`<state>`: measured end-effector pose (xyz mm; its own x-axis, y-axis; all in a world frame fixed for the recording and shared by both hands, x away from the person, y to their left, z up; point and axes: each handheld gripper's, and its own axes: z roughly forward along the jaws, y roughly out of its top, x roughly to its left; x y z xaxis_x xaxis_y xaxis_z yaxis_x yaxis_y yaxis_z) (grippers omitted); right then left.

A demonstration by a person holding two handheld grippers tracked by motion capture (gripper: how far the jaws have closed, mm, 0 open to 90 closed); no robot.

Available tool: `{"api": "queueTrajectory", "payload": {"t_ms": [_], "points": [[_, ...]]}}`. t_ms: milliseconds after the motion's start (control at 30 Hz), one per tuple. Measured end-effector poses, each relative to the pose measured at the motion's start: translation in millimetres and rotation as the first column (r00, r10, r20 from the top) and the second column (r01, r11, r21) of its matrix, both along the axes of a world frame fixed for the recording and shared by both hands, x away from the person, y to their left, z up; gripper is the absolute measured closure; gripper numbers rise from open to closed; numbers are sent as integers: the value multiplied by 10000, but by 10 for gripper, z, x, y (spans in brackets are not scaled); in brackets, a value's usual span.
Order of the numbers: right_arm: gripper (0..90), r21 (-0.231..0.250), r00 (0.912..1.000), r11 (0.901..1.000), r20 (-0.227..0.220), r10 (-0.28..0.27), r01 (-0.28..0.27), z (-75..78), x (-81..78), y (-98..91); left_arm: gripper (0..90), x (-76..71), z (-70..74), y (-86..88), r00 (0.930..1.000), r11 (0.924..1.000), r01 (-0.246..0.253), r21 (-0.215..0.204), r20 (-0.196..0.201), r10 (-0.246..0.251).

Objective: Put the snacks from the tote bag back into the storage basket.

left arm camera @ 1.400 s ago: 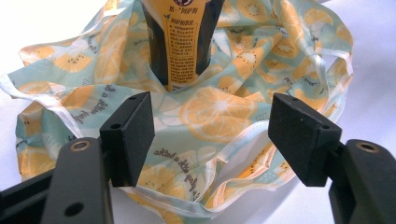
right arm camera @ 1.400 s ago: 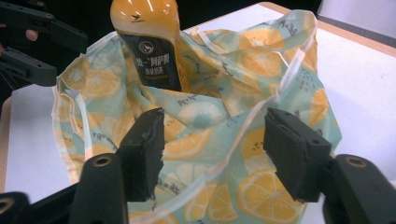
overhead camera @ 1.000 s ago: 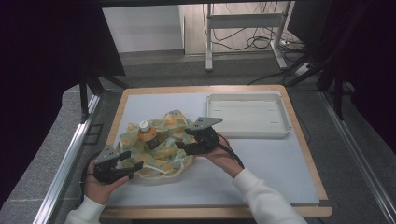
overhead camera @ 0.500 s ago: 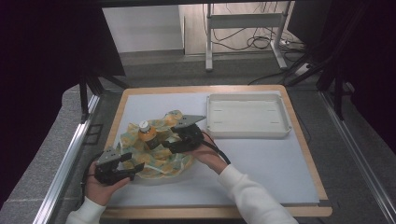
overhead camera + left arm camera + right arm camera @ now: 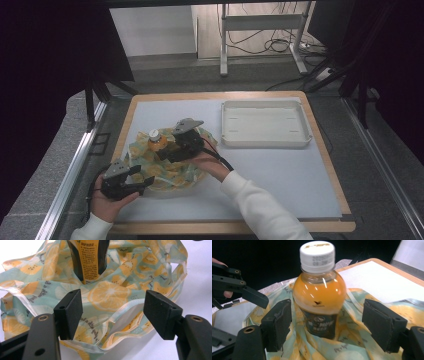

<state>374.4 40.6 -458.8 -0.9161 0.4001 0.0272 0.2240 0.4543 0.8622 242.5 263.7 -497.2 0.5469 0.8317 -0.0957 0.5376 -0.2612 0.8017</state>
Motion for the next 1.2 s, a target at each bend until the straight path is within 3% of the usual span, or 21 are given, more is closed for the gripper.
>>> {"api": "queueTrajectory", "payload": {"t_ms": [467, 600, 633, 1000, 1067, 1200], "points": [[174, -474, 10000, 9989, -64, -49, 46, -144, 75, 362, 325, -5, 1, 41, 10000, 10000, -19, -92, 81, 19], [256, -611, 10000, 9981, -52, -52, 48, -189, 76, 443, 329, -5, 6, 86, 9998, 9997, -147, -209, 144, 150], [294, -590, 9999, 9982, 7, -111, 111, -196, 75, 451, 330, -4, 5, 92, 9998, 9996, -153, -228, 145, 156], [304, -578, 9999, 9983, 107, -61, 67, -178, 75, 444, 332, -5, 6, 110, 9993, 9991, -301, -298, 223, 307], [304, -386, 10000, 9992, 37, -46, 47, -158, 70, 434, 332, -5, 5, 115, 9993, 9993, -284, -262, 221, 290], [305, -33, 9991, 10000, 425, 52, -51, -44, 7, 403, 334, 0, -2, 114, 9995, 9994, -258, -234, 191, 263]]}}
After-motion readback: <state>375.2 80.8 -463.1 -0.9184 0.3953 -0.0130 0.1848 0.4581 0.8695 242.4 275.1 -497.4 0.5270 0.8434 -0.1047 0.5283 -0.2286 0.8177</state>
